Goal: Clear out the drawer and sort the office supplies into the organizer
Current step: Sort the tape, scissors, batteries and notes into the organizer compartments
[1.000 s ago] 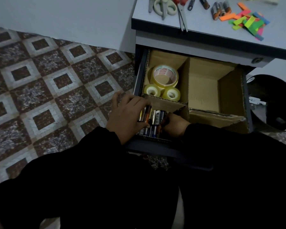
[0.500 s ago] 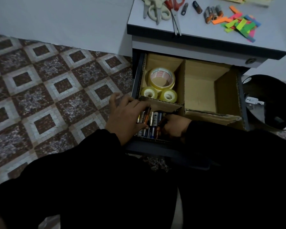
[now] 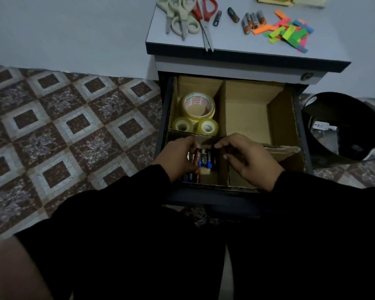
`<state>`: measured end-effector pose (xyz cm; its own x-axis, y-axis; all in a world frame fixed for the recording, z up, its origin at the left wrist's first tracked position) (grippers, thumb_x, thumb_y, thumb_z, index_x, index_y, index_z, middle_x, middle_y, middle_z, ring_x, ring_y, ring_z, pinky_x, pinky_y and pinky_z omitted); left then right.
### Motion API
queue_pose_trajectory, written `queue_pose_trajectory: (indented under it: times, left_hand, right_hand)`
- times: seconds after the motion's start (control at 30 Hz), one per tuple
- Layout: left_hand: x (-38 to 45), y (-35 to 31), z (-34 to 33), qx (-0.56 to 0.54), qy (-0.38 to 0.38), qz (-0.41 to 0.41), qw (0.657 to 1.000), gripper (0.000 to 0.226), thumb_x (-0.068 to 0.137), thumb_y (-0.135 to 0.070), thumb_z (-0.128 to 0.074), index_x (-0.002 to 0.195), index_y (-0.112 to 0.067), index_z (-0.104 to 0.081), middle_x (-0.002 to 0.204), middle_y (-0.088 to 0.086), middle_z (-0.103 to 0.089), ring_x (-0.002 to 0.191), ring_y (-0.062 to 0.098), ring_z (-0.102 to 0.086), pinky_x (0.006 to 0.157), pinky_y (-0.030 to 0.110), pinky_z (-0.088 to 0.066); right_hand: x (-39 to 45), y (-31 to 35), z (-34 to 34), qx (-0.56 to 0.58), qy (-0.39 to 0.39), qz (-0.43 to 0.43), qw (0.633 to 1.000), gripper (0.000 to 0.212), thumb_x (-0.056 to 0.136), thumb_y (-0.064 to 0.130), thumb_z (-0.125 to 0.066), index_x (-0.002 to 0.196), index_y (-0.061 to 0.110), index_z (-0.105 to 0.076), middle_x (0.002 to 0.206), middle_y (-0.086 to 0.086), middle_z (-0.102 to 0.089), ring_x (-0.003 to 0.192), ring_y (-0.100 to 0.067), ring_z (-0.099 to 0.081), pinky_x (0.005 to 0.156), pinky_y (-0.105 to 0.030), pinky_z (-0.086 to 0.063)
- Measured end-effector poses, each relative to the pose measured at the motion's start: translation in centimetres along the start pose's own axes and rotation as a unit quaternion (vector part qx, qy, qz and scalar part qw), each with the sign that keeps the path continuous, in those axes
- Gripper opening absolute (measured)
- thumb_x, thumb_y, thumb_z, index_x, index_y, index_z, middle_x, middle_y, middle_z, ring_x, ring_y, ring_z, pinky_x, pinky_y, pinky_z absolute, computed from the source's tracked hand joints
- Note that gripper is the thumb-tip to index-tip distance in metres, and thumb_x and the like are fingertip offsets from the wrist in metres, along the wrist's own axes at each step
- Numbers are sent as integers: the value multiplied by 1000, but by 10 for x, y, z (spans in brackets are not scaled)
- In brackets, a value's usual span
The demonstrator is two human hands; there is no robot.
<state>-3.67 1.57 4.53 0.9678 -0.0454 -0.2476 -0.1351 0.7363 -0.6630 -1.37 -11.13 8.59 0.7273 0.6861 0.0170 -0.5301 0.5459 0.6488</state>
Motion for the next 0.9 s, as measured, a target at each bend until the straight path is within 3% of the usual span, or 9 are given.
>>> queue_pose_trajectory:
  times: [0.13, 0.23, 0.37, 0.47, 0.63, 0.77, 0.9]
  left_hand:
    - [10, -1, -15, 28, 46, 17, 998, 49, 68, -12, -81, 111, -11, -57, 98, 5, -65, 87, 17, -59, 74, 19, -42]
    - [16, -3, -29, 66, 83, 31, 994, 52, 68, -18, -82, 112, -13, -56, 97, 6, -69, 93, 21, -63, 85, 30, -48]
    - [19, -5, -42, 126, 114, 37, 985, 50, 72, -25, -79, 115, -18, -54, 106, 7, -66, 101, 25, -60, 91, 39, -48]
    - [18, -3, -46, 180, 123, 35, 975, 40, 78, -28, -71, 113, -24, -52, 109, 4, -63, 100, 25, -58, 85, 35, -48]
    - [19, -1, -47, 219, 124, 32, 967, 43, 79, -33, -69, 116, -23, -48, 112, 4, -61, 102, 26, -58, 80, 35, -44]
    - [21, 6, -53, 238, 152, 22, 959, 39, 79, -30, -69, 111, -21, -48, 113, 6, -57, 101, 28, -54, 86, 39, -46]
    - [23, 4, -56, 247, 146, 3, 958, 37, 81, -30, -67, 110, -21, -47, 111, 6, -58, 100, 29, -55, 81, 34, -42]
  right_hand:
    - [3, -12, 4, -80, -34, 49, 995, 28, 86, 10, -54, 113, 6, -58, 112, -11, -57, 106, -27, -50, 90, -26, -36]
    - [7, -19, 4, -162, -42, 52, 984, 35, 87, 24, -45, 116, 10, -57, 118, -8, -56, 107, -28, -50, 86, -38, -39]
    - [14, -26, 6, -175, -43, 45, 983, 41, 87, 32, -37, 115, 10, -58, 120, -9, -56, 108, -30, -51, 85, -42, -42]
    - [14, -29, 4, -157, -43, 51, 985, 40, 88, 32, -37, 113, 8, -58, 121, -11, -54, 108, -29, -51, 88, -43, -44]
    - [12, -30, 1, -128, -61, 61, 988, 35, 90, 25, -41, 111, 4, -58, 121, -15, -53, 108, -29, -52, 92, -41, -44]
    - [12, -29, 2, -128, -65, 62, 988, 37, 89, 25, -40, 113, 3, -58, 122, -16, -52, 108, -29, -51, 92, -39, -43]
    - [12, -30, 1, -128, -63, 63, 988, 37, 89, 25, -40, 113, 3, -57, 123, -16, -51, 109, -29, -51, 93, -38, -44]
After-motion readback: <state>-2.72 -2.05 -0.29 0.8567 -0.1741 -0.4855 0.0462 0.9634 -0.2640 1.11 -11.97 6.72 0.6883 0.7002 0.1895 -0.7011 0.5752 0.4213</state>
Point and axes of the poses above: each hand's wrist, its own x-axis towards the middle knuckle, its own z-axis out of the back of the hand, y = z × x, the point moved 9 cm from there along x, towards the middle knuckle
